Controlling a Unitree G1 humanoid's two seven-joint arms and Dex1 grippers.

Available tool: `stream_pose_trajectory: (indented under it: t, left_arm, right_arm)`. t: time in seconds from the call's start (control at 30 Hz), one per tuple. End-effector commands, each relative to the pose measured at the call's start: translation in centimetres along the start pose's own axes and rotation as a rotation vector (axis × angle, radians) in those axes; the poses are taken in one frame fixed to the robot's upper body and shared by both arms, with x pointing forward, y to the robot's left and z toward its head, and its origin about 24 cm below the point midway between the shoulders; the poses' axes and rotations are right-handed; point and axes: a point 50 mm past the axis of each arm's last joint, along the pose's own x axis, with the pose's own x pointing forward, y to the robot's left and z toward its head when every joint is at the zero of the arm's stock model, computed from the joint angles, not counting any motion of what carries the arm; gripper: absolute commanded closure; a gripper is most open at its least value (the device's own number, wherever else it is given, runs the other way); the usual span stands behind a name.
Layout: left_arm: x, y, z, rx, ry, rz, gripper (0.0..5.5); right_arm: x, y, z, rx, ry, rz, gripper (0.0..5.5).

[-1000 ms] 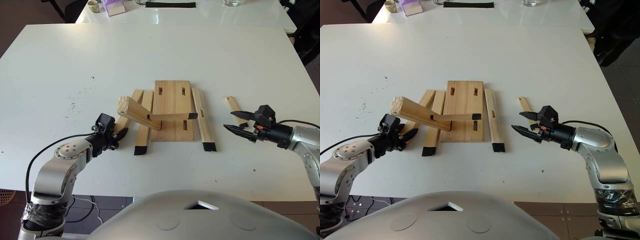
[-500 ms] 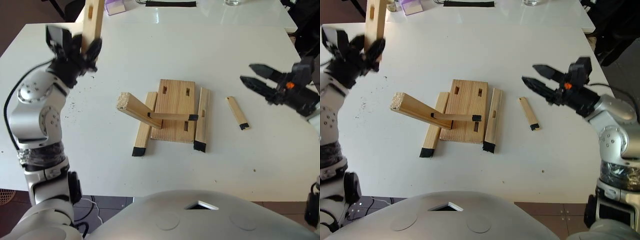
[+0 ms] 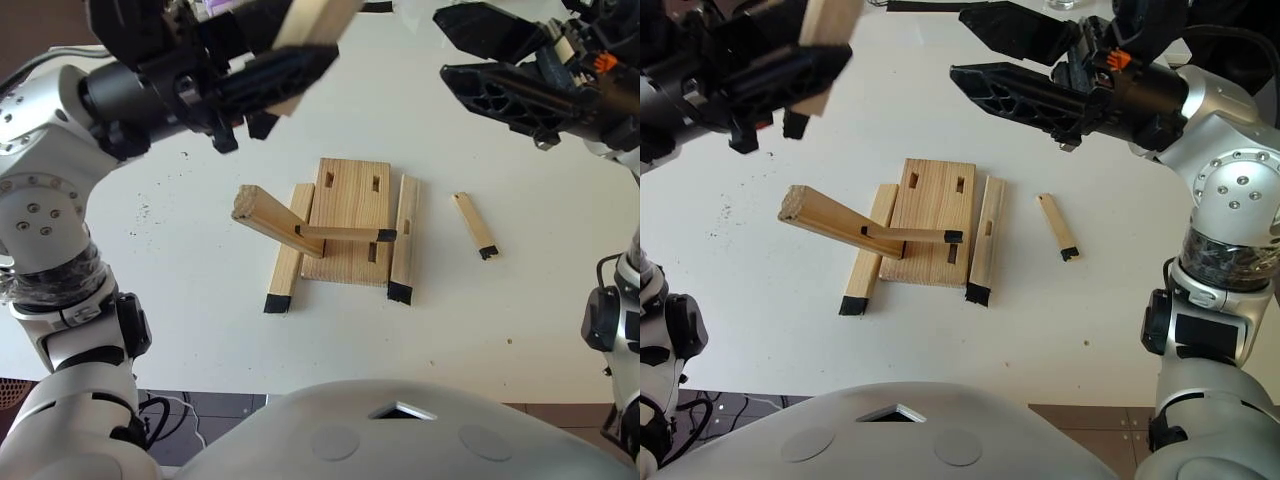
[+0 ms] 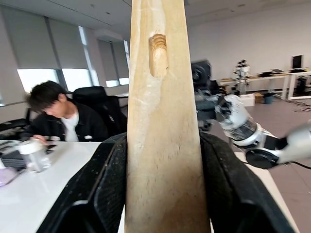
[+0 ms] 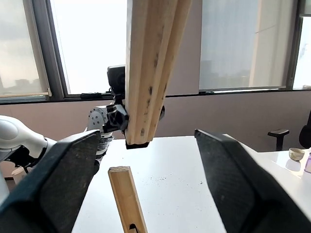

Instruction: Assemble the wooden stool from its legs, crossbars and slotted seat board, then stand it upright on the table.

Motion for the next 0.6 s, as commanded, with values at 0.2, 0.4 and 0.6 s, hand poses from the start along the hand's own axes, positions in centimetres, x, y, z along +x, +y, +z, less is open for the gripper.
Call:
stream_pose_trajectory:
  t: [0.2,0.4,0.6]
  left_arm:
    - [0.1,-0.8,-1.7,-0.022,0.068,-0.094,3.47]
    - [-0.1,-0.4,-1.9,-0.019,0.08,-0.088,3.47]
    - [0.0,-0.6,-2.6,-0.019,0.109,-0.09,3.47]
  right_arm:
    - [1.4,-0.1,0.5,-0.021,0.036,0.111,1.94]
    - [1.8,-0.2,0.1,-0.034,0.04,0.125,1.94]
    - [2.2,0.0,-0.4,-0.039,0.051,0.144,2.48]
